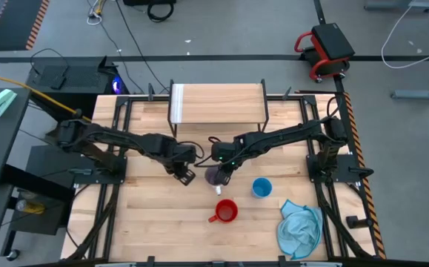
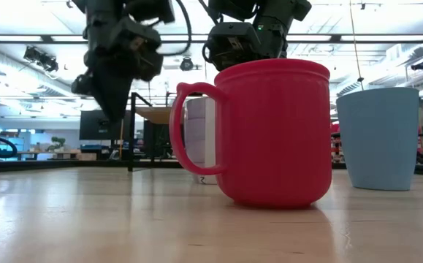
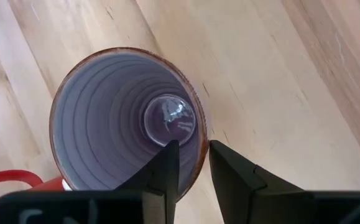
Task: Stack small to large cups/mugs on shelf
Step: Put the purple cup on the shelf
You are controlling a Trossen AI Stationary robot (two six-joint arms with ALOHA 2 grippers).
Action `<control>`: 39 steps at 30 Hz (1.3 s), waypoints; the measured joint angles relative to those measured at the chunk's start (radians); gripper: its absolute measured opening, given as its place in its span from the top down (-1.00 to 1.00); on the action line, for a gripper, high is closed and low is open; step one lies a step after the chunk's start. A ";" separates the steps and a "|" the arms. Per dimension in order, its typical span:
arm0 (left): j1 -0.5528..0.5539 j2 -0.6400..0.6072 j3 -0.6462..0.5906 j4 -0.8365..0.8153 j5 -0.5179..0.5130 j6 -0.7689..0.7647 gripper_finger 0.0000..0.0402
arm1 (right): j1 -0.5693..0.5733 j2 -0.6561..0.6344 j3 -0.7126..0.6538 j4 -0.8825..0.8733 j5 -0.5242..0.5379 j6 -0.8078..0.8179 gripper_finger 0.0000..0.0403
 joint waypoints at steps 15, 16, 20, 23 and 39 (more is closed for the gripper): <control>0.003 -0.094 0.000 -0.008 -0.030 -0.011 0.64 | -0.005 0.002 0.000 0.000 0.005 0.000 0.85; 0.003 -0.094 0.000 -0.008 -0.030 -0.011 0.63 | -0.005 0.002 0.000 0.000 0.005 0.000 0.87; 0.003 -0.094 0.000 -0.004 -0.036 -0.015 0.63 | -0.005 0.002 0.000 0.000 0.005 0.000 0.89; 0.003 -0.094 0.000 -0.003 -0.037 -0.017 0.65 | -0.005 0.002 0.000 0.001 0.017 -0.014 0.89; 0.003 -0.093 0.000 -0.002 -0.053 0.002 0.68 | -0.054 0.002 0.226 -0.355 0.147 -0.162 0.94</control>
